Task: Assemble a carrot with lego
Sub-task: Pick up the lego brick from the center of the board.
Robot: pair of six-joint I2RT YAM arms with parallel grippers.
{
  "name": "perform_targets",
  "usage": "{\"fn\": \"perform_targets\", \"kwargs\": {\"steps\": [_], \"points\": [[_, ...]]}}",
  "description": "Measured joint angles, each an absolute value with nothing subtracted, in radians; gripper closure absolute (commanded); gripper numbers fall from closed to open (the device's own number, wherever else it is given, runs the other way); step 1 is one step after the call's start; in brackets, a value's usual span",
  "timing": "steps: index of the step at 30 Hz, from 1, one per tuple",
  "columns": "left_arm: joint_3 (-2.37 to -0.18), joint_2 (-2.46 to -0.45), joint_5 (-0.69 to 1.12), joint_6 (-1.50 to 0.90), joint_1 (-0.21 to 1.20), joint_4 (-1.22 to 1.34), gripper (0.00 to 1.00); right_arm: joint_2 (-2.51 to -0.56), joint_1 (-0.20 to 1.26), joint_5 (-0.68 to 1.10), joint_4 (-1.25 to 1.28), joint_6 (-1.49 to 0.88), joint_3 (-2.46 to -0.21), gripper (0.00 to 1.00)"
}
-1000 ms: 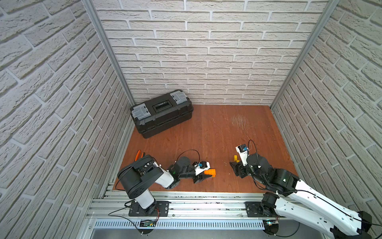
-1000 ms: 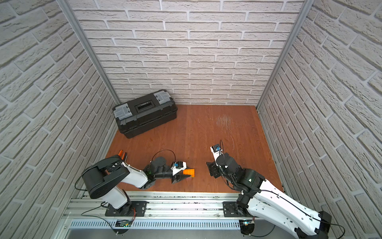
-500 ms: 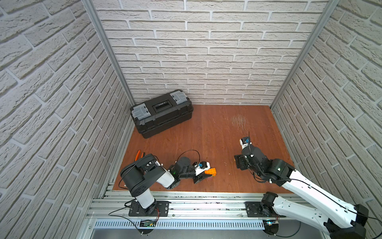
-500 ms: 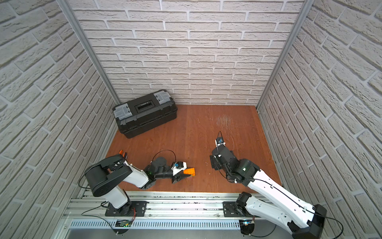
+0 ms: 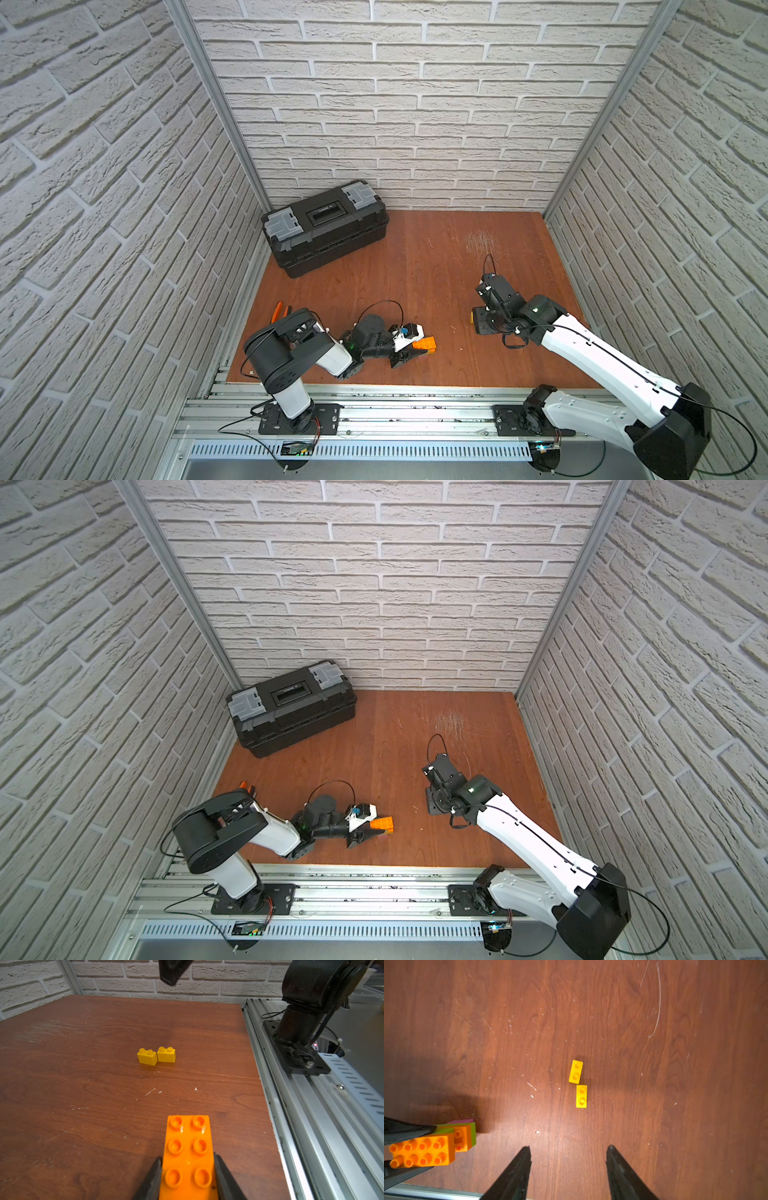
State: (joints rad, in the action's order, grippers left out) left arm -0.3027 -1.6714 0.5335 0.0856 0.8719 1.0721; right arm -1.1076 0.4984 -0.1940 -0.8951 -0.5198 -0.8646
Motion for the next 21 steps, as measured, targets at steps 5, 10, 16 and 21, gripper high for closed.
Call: {"fn": "perform_targets", "kwargs": {"steps": [5,10,16,21], "points": [[-0.311,-1.671,0.532,0.086,0.872,1.06,0.98,-1.242,0.381,-0.07,-0.889,-0.498,-0.81,0.44],[-0.326,-1.671,0.532,0.086,0.873,1.038,1.0,-1.344,0.368,-0.01,-0.859,-0.466,-0.81,0.48],[-0.345,-1.671,0.533,0.085,0.873,1.008,1.0,-1.417,0.367,-0.007,-0.826,-0.433,-0.836,0.51],[-0.356,-1.671,0.535,0.086,0.874,0.992,1.0,-1.465,0.359,-0.034,-0.819,-0.409,-0.867,0.57]]}}
